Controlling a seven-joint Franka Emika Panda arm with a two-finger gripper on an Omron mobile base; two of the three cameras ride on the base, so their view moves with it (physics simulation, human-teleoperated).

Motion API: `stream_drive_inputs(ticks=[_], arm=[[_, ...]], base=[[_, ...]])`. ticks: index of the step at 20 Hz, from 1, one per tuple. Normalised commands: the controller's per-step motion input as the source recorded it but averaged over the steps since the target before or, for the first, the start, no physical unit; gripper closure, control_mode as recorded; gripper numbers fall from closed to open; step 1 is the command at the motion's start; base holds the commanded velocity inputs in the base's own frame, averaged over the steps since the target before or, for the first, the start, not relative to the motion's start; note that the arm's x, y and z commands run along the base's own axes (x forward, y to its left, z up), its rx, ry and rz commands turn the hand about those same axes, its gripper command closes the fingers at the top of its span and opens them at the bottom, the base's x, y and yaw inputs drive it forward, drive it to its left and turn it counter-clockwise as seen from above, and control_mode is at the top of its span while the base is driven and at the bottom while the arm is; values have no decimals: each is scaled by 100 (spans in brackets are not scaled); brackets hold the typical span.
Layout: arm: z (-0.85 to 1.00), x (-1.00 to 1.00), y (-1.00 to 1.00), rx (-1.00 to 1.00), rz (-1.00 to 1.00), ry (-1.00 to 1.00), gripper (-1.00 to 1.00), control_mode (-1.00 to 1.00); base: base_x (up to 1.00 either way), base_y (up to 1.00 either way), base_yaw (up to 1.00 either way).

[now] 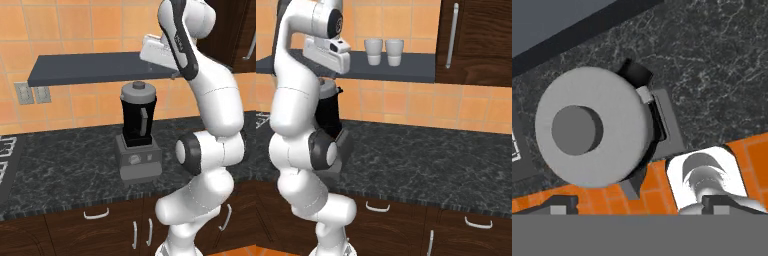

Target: Close the lid blender by securely placing the lid on top.

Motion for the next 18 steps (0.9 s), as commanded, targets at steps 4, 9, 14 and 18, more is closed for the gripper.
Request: stream_drive_inputs(ticks=[4, 9, 14, 18], arm=[[-92, -100, -100, -2, 1, -16, -100, -100], [-100, -100, -100, -7, 0, -12, -100, -100], [14, -100, -60, 4, 2, -65, -100, -100], [30, -100, -26, 11, 1, -99, -100, -100]], base=[[0, 0, 0], [0, 0, 0], [0, 0, 0], [0, 0, 0]])
